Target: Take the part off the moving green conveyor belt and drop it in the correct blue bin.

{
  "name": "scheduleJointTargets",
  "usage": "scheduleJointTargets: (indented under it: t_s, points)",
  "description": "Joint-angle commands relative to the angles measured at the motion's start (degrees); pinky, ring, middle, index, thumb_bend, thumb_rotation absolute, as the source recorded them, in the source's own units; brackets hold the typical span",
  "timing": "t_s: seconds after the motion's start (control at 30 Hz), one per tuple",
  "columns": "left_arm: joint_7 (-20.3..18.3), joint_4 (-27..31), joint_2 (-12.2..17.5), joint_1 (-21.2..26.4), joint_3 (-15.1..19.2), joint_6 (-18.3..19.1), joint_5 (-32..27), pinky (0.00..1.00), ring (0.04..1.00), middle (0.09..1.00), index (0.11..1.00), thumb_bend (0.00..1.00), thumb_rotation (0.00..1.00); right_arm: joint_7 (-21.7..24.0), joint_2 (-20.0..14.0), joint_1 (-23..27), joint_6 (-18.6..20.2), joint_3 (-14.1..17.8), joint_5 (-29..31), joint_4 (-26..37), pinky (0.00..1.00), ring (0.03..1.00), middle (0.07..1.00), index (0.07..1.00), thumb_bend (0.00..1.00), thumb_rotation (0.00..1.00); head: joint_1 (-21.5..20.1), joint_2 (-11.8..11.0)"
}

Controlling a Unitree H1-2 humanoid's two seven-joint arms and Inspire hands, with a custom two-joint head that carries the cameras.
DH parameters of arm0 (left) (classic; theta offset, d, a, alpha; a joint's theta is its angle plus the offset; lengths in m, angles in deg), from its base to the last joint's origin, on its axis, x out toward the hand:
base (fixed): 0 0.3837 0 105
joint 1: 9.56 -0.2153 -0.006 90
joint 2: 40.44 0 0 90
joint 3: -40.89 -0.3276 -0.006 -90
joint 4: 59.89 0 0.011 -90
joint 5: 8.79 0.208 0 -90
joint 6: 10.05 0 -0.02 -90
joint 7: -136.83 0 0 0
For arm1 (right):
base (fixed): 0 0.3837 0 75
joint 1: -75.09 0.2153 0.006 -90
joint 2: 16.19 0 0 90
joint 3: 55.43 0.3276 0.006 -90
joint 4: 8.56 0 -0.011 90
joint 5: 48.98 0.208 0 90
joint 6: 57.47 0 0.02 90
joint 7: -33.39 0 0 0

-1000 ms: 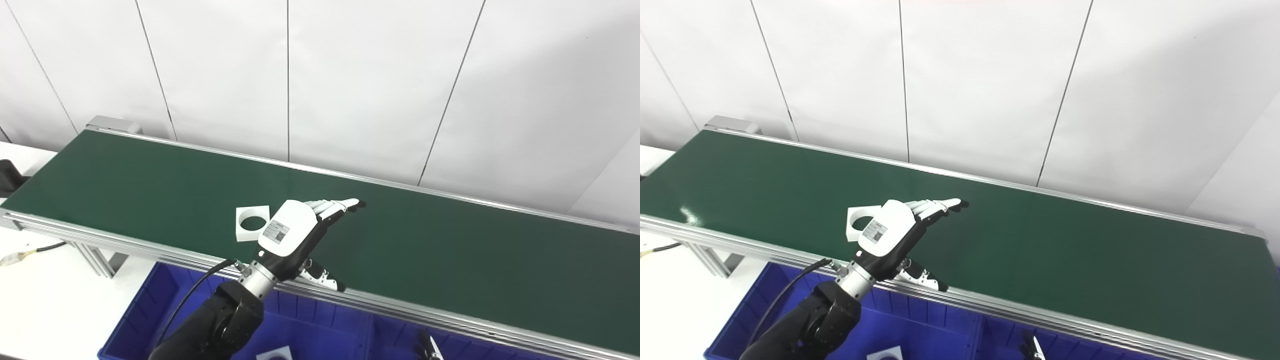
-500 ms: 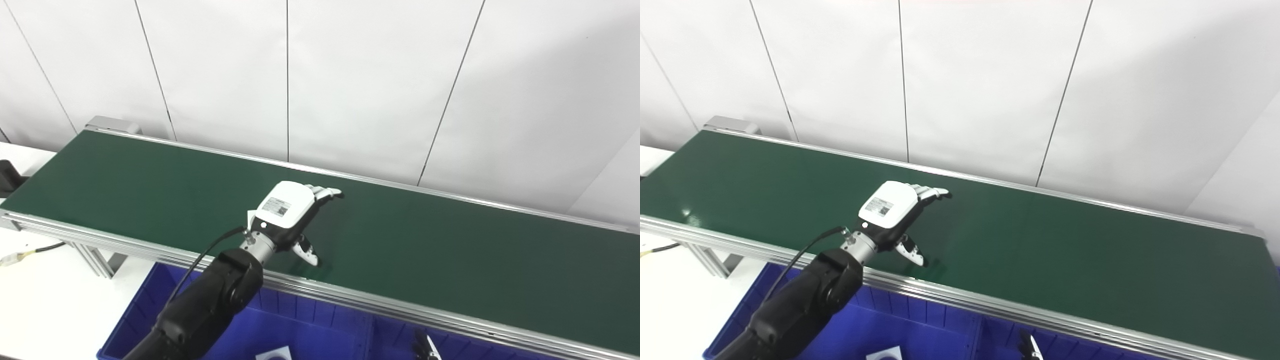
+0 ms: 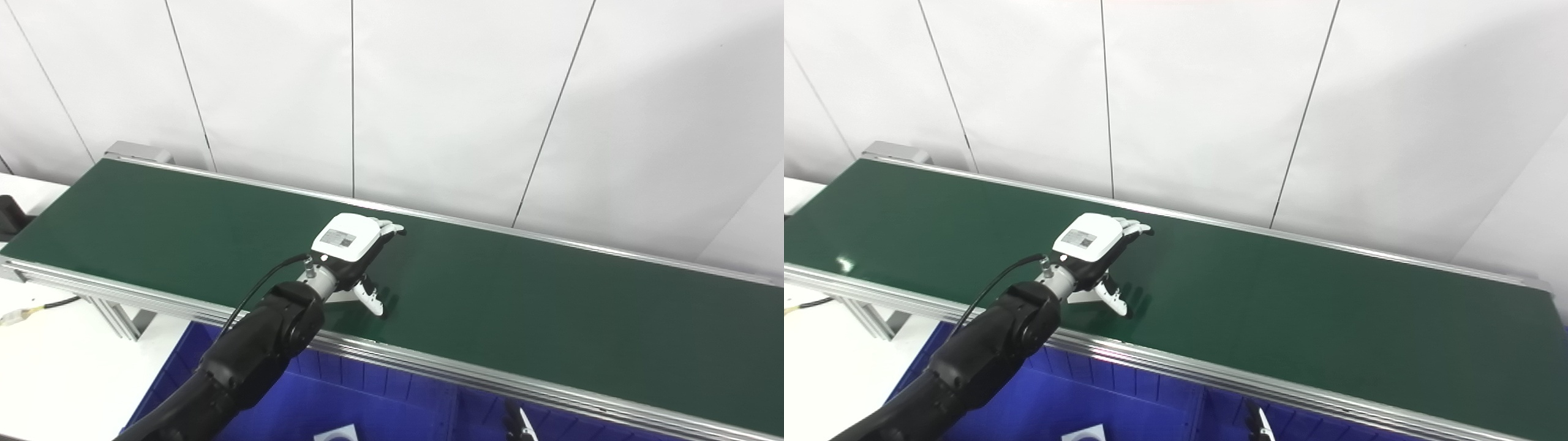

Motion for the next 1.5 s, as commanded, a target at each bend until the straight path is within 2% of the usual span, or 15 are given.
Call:
scheduleJointTargets:
  t_s: [0.0,0.47,0.67,0.73,1.03,1.2,1.3,1.4,1.43,1.47]
  points:
    - [-0.33,0.46,0.81,3.44,0.14,1.20,0.02,0.86,0.876,0.887,0.857,1.00,0.28,-0.73,0.17,0.56,-2.84,-0.22,0.22,1.12,0.96,0.965,0.979,0.965,0.97,0.98,0.07,0.02]
    - [-4.75,-4.19,1.26,6.30,-0.93,2.86,-0.54,0.86,0.868,0.873,0.854,1.00,0.27,-1.23,0.41,0.87,-2.84,-0.94,0.35,1.37,0.96,0.966,0.981,0.972,0.97,0.98,-0.04,0.46]
    - [-8.53,-4.90,1.88,6.69,-1.74,4.03,-0.79,0.87,0.863,0.865,0.854,1.00,0.28,-1.53,0.56,0.85,-2.84,-0.99,0.25,1.50,0.96,0.962,0.977,0.969,0.97,0.98,-0.07,0.67]
    - [-8.70,-5.49,1.91,6.57,-1.91,4.07,-0.90,0.86,0.857,0.860,0.850,1.00,0.27,-1.35,0.63,0.84,-2.84,-0.94,0.48,1.55,0.96,0.965,0.979,0.969,0.97,0.97,-0.07,0.67]
    - [-11.16,-7.82,2.39,7.20,-4.90,5.64,-0.13,0.87,0.854,0.853,0.846,1.00,0.29,-1.75,0.57,0.55,-2.84,-1.04,0.20,2.29,0.94,0.950,0.973,0.967,0.97,0.98,-0.27,1.59]
    - [-13.08,-7.24,2.73,7.49,-6.92,6.96,0.84,0.81,0.802,0.803,0.812,1.00,0.27,-1.78,0.48,0.36,-2.84,-1.13,0.34,2.75,0.94,0.947,0.970,0.968,0.96,0.98,-0.22,1.80]
    - [-12.31,-7.88,2.58,7.81,-8.19,8.28,2.02,0.78,0.786,0.793,0.795,1.00,0.24,-1.71,0.38,0.24,-2.84,-1.19,0.37,3.06,0.95,0.948,0.971,0.969,0.96,0.98,-0.23,1.88]
    - [-11.26,-8.78,2.41,8.19,-9.23,9.23,2.48,0.63,0.669,0.701,0.707,0.98,0.18,-2.11,0.26,0.04,-2.84,-1.29,-0.11,3.43,0.94,0.947,0.969,0.970,0.97,0.99,-0.33,2.13]
    - [-10.82,-8.96,2.37,8.23,-9.36,9.33,2.39,0.51,0.566,0.616,0.659,0.96,0.14,-2.14,0.23,0.01,-2.84,-1.32,-0.16,3.49,0.94,0.948,0.970,0.971,0.97,0.99,-0.33,2.13]
    - [-10.13,-9.18,2.00,8.16,-9.00,9.79,2.03,0.49,0.548,0.601,0.650,0.96,0.13,-2.10,0.20,-0.04,-2.84,-1.33,-0.11,3.62,0.94,0.948,0.970,0.972,0.97,0.99,-0.25,2.19]
